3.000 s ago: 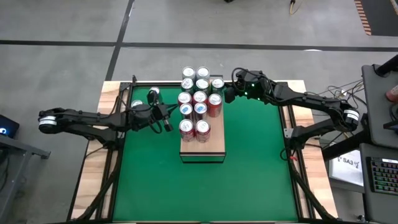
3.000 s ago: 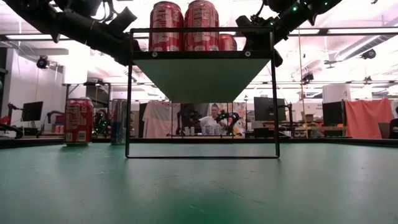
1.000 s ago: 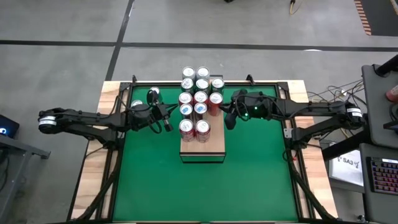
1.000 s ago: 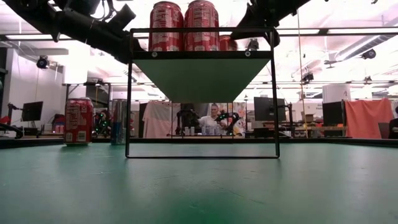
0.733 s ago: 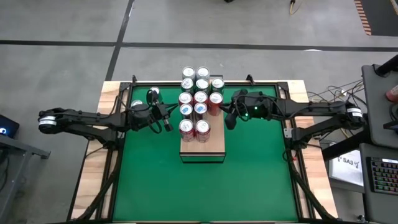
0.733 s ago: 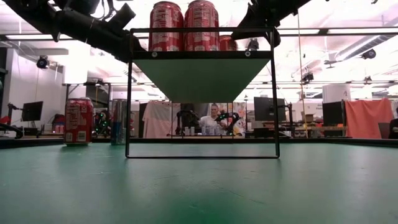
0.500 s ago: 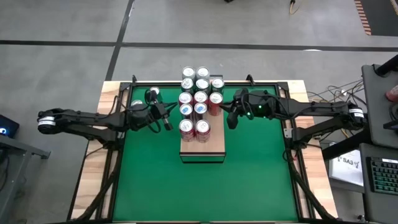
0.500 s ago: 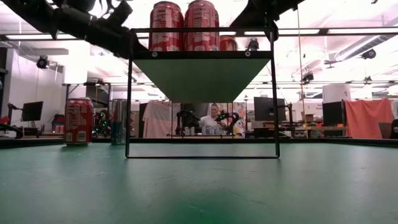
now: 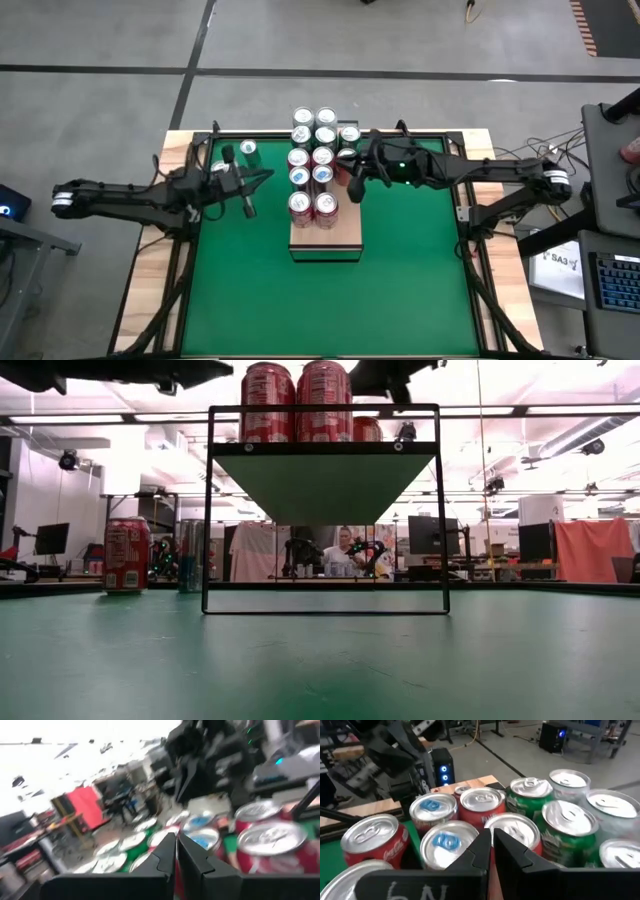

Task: Place canned beverage on shelf
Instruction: Adjust the cans on the shelf

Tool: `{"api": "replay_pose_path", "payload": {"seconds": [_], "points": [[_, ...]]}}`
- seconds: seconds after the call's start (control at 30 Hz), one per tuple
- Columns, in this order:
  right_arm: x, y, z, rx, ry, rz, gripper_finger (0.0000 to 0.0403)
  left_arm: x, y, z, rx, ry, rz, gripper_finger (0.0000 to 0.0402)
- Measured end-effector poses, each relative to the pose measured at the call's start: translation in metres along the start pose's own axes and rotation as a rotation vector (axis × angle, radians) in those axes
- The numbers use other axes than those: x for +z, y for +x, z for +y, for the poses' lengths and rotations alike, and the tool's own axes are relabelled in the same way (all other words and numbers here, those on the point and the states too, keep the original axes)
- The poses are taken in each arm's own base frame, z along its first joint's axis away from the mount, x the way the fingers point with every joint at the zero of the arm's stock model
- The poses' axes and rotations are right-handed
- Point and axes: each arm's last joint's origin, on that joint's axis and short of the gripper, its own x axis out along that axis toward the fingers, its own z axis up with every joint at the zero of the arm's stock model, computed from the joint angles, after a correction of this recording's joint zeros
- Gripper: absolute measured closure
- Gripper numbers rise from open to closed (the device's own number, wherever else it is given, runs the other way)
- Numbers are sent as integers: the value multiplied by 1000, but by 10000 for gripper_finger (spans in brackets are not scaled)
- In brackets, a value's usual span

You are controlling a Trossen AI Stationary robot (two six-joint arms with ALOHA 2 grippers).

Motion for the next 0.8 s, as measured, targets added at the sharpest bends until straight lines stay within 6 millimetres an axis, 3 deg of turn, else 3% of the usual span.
{"api": "replay_pose_path", "payload": {"seconds": [0.37, 0.6, 0.8], "points": [[8, 31, 7, -7, -68, 83, 390, -1, 11, -5, -32, -55, -40, 402], [9, 34, 8, -7, -55, 97, 390, -7, 17, -10, -44, -52, -12, 402], [7, 34, 11, 2, -27, 102, 390, 1, 22, -7, -44, -42, -12, 402]]}}
